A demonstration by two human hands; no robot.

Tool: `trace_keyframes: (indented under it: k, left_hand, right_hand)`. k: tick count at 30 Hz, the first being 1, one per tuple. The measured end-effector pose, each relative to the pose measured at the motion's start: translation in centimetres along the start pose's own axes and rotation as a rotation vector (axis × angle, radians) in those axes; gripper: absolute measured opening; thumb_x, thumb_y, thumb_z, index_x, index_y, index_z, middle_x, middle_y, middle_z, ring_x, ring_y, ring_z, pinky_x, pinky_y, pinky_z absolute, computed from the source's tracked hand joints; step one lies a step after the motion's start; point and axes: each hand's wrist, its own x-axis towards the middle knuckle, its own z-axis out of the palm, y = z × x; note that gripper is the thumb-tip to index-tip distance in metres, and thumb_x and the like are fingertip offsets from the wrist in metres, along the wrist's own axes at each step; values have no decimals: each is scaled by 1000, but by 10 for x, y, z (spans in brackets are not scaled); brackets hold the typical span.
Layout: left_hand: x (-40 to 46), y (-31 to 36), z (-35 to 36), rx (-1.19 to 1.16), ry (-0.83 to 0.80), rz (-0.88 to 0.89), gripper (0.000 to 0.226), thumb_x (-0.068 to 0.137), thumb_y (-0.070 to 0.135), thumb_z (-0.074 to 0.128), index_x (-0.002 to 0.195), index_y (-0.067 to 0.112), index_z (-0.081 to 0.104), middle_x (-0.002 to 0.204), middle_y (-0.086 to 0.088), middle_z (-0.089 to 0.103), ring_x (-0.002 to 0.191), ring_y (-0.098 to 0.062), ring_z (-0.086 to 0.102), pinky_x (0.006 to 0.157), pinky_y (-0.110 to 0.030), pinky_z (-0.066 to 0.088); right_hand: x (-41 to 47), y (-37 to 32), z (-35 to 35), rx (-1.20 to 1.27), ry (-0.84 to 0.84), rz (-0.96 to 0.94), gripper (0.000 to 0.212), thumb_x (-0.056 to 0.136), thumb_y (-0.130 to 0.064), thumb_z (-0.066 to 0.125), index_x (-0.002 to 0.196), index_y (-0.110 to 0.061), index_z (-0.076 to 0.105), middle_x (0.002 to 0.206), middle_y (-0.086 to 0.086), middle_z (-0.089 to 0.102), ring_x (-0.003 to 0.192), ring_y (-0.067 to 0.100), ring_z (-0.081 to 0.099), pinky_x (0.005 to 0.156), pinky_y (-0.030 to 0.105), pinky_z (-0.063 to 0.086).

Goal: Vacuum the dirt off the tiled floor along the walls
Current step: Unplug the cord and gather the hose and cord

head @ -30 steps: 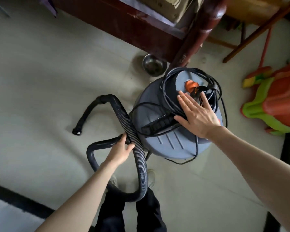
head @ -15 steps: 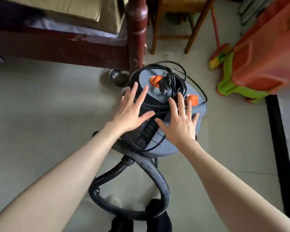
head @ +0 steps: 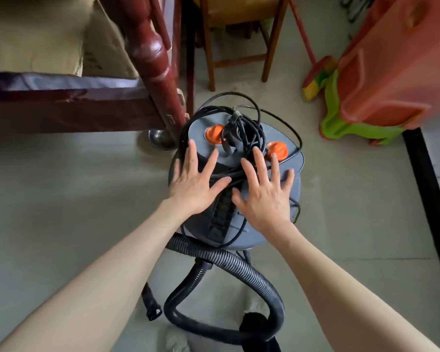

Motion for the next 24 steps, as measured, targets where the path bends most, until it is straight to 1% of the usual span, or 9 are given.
trace_keyframes:
  k: [2, 5, 7, 9, 11, 13, 16, 20, 24]
  left_hand:
    - [13, 13, -3, 13, -6, 8, 75, 88, 70, 17, 147, 38, -15, 148, -14, -39, 144, -26, -18, 114, -42, -14]
    - [34, 34, -7, 55, -20, 15, 75, 86, 72, 11, 147, 37, -17, 148, -16, -39, 145, -27, -17, 113, -43, -16]
    - [48, 48, -11, 154, 23, 16, 78, 82, 74, 2, 148, 35, -16, 151, -16, -33, 144, -27, -18, 112, -47, -17]
    - [64, 58, -19, 250, 86, 39, 87, 75, 75, -8, 149, 30, -13, 155, -13, -23, 144, -26, -21, 112, -50, -16]
    - [81, 66, -28, 270, 96, 71, 95, 69, 75, -14, 150, 26, -12, 157, -12, -19, 144, -25, -21, 114, -48, -13]
    - [99, 73, -35, 243, 77, 93, 95, 70, 76, -11, 150, 25, -13, 156, -13, -21, 143, -25, -23, 116, -44, -11]
    - [130, 86, -42, 187, 71, 69, 86, 80, 74, 0, 149, 25, -17, 154, -12, -26, 142, -25, -26, 115, -41, -11]
    - [170, 102, -59, 203, 68, 14, 85, 80, 73, -2, 148, 25, -18, 154, -13, -27, 141, -27, -27, 115, -42, -12]
    - [209, 116, -76, 146, 55, -14, 81, 87, 71, 5, 149, 23, -16, 154, -14, -27, 141, -29, -27, 115, -44, -10]
  right_hand:
    - [10, 16, -3, 4, 20, -5, 66, 88, -41, 64, 145, -14, 47, 159, 9, 29, 145, 44, 23, 106, 74, 19]
    - [27, 42, -7, 0, 36, -17, 66, 89, -40, 62, 147, -14, 43, 161, 9, 23, 147, 43, 17, 107, 74, 14]
    - [42, 59, -11, -16, 29, -40, 68, 91, -41, 58, 150, -16, 37, 163, 8, 17, 148, 41, 12, 108, 74, 11]
    - [62, 76, -17, -46, 1, -74, 69, 93, -45, 51, 154, -19, 29, 164, 5, 8, 150, 38, 5, 109, 73, 7]
    - [85, 92, -23, -78, -25, -105, 70, 95, -49, 45, 156, -23, 22, 165, 3, 1, 150, 36, -1, 110, 72, 4]
    - [107, 108, -30, -88, -36, -126, 70, 96, -49, 45, 156, -23, 20, 165, 2, 0, 150, 36, -2, 111, 71, 4]
    - [142, 128, -39, -113, -57, -160, 70, 97, -50, 42, 156, -25, 16, 165, 1, -3, 151, 35, -3, 111, 70, 4]
    - [192, 149, -49, -133, -84, -199, 71, 97, -53, 38, 157, -28, 8, 164, -1, -9, 150, 34, -6, 113, 67, 3]
    - [237, 168, -57, -173, -96, -214, 71, 98, -53, 35, 157, -29, 3, 164, -1, -13, 150, 34, -6, 114, 65, 2]
